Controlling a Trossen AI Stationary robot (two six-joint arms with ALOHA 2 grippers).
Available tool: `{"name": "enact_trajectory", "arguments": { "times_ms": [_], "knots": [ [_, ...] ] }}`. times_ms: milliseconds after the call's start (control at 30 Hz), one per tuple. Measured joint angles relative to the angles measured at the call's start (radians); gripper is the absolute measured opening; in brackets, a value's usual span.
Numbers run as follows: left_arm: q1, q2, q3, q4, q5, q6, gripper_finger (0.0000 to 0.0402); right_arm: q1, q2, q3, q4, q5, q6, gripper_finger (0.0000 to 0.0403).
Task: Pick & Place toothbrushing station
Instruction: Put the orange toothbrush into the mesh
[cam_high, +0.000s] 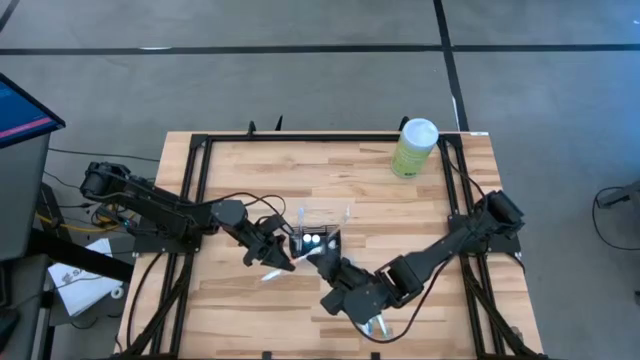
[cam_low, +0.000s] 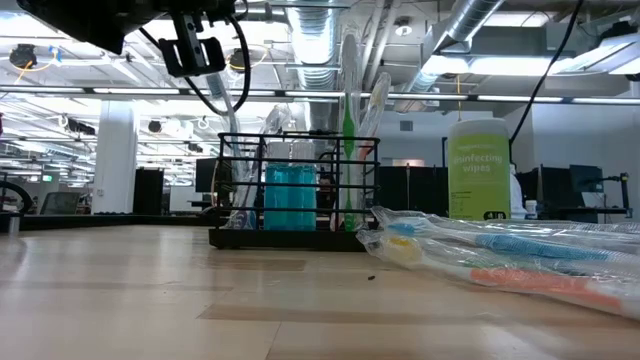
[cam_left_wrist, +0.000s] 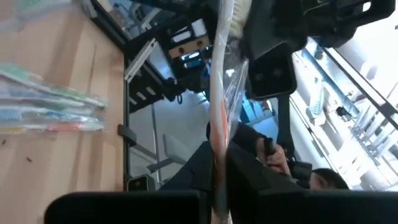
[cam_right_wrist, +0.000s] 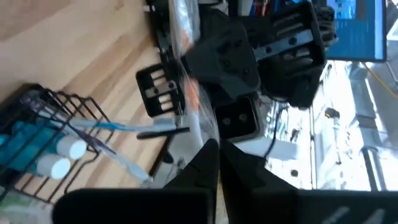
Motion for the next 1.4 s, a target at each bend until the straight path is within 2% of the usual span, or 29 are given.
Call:
{"name": "enact_trajectory", "arguments": {
  "times_ms": [400,633,767,867,967,1133,1300,1400],
  "knots": [
    [-0.013,-0.009,-0.004,-0.013,-0.021,0.048,0.0012,0.051,-0.006,0.000,-0.064,0.084,0.124,0.0099],
    [-0.065,-0.126,-0.004,-0.027,-0.096,0.188,0.0011,0.060,-0.086,0.002,-0.223,0.055,0.487,0.0115],
    [-0.107,-0.195,-0.003,-0.172,-0.243,0.297,0.0011,0.058,-0.123,0.002,-0.345,0.044,0.683,0.0106],
    [-0.139,-0.218,-0.004,-0.220,-0.368,0.401,0.0011,0.059,-0.142,0.002,-0.427,0.044,0.809,0.0097],
    [-0.180,-0.228,-0.003,-0.216,-0.462,0.514,0.0011,0.059,-0.149,0.002,-0.505,0.043,0.924,0.0089],
    [-0.233,-0.254,-0.003,-0.216,-0.598,0.618,0.0011,0.059,-0.150,0.002,-0.606,0.044,1.041,0.0074],
    [-0.298,-0.272,-0.003,-0.230,-0.827,0.796,0.0011,0.059,-0.150,-0.002,-0.668,0.045,1.140,0.0068],
    [-0.324,-0.269,-0.006,-0.232,-0.924,0.843,0.0011,0.059,-0.150,-0.003,-0.714,0.045,1.201,0.0068]
  ]
}}
